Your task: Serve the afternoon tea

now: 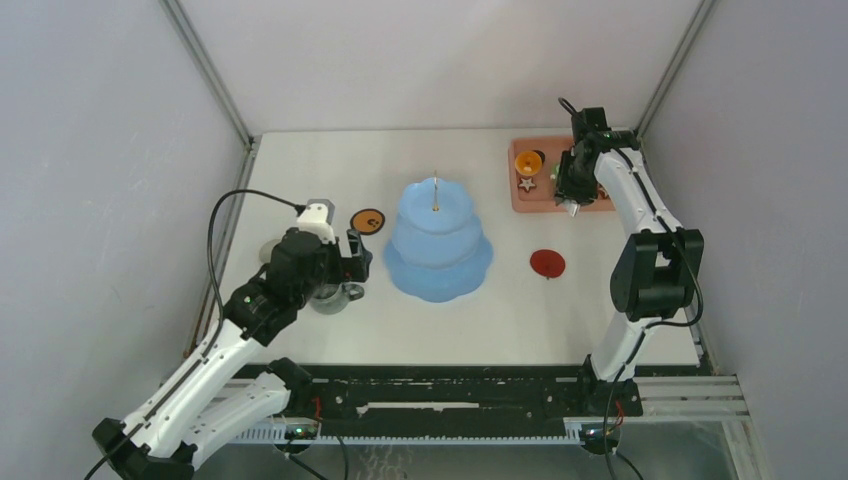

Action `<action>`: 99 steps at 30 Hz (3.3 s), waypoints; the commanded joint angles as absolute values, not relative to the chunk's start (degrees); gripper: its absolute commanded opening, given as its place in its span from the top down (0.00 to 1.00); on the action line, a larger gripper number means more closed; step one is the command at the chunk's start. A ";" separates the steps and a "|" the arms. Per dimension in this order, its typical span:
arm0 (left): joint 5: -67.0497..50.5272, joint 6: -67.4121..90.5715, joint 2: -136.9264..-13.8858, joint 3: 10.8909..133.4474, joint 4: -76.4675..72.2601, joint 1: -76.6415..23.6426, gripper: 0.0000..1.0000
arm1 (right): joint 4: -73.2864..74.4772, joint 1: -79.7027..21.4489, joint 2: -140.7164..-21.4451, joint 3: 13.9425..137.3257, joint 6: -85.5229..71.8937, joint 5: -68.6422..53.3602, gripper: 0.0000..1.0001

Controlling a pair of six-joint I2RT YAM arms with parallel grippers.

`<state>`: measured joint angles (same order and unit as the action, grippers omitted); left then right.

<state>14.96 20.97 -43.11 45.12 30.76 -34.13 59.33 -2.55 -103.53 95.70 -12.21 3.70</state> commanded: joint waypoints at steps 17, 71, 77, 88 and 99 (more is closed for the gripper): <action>16.37 20.12 -45.09 48.04 28.27 -34.32 0.00 | 49.44 -2.20 -102.36 91.08 -5.72 6.98 0.49; 16.47 21.65 -48.74 49.09 27.23 -34.28 0.00 | 39.51 4.91 -102.67 96.41 -13.16 -6.34 1.00; 16.48 21.80 -48.92 49.02 27.31 -34.31 0.00 | 41.12 4.81 -108.65 101.44 -13.66 -7.03 1.00; 16.58 22.15 -48.49 48.44 27.28 -34.28 0.00 | 44.75 4.79 -112.10 100.37 -12.44 -6.88 1.00; 15.70 22.15 -48.21 47.46 26.40 -34.28 0.00 | 51.00 4.87 -104.06 92.72 -12.17 -10.33 1.00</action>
